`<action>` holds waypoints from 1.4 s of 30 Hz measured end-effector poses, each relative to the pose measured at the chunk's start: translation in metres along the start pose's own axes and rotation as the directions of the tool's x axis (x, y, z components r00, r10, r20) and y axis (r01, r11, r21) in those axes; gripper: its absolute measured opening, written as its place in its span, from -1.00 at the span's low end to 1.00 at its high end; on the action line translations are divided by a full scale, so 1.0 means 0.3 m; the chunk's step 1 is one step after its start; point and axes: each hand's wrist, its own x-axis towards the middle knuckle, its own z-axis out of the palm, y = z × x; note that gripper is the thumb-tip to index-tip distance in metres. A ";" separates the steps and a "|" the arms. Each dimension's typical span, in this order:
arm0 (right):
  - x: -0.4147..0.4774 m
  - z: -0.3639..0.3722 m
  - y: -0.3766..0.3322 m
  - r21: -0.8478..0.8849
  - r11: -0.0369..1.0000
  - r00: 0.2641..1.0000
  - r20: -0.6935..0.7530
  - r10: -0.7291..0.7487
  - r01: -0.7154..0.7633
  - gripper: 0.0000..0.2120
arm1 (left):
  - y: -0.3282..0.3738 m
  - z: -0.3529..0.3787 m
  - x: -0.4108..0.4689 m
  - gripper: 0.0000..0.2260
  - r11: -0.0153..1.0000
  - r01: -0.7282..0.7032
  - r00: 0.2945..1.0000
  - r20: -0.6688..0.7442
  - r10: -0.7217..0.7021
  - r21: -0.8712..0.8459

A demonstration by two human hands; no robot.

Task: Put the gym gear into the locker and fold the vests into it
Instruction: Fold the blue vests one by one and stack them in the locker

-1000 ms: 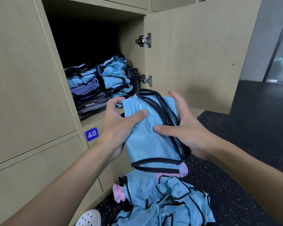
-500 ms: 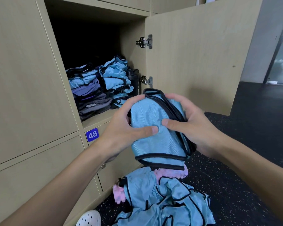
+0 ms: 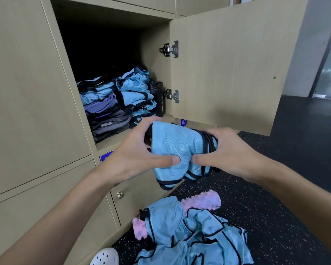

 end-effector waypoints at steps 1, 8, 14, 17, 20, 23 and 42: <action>-0.002 -0.001 0.000 -0.001 1.000 1.000 -0.002 -0.008 0.008 -0.77 | -0.007 -0.006 0.003 -0.18 0.996 -0.014 1.000 -0.017 0.015 0.084; -0.003 -0.002 0.009 0.010 1.000 1.000 -0.017 0.005 -0.005 -0.62 | -0.009 -0.020 0.001 -0.44 0.982 -0.175 0.984 0.043 0.172 0.066; 0.091 0.021 0.015 0.370 0.929 0.998 -0.056 0.014 0.008 -0.44 | -0.044 -0.045 0.078 -0.60 0.984 -0.163 0.973 -0.181 0.147 -0.076; 0.205 0.052 0.001 0.515 0.856 1.000 -0.024 -0.019 0.028 -0.12 | -0.078 -0.059 0.147 -0.59 0.973 -0.108 0.943 -0.331 0.035 -0.205; 0.337 0.094 -0.005 0.423 0.902 0.995 -0.073 -0.068 0.092 -0.15 | -0.116 -0.095 0.220 -0.53 0.948 -0.125 0.922 -0.387 0.002 -0.294; 0.481 0.128 0.005 0.378 0.916 0.977 -0.202 -0.064 0.138 -0.28 | -0.151 -0.142 0.283 -0.48 0.927 -0.127 0.925 -0.379 -0.018 -0.354; 1.289 0.266 -0.129 0.418 0.859 0.954 -0.079 -0.288 0.294 -0.45 | -0.284 -0.484 0.755 -0.45 0.975 -0.184 0.566 -0.797 0.211 0.127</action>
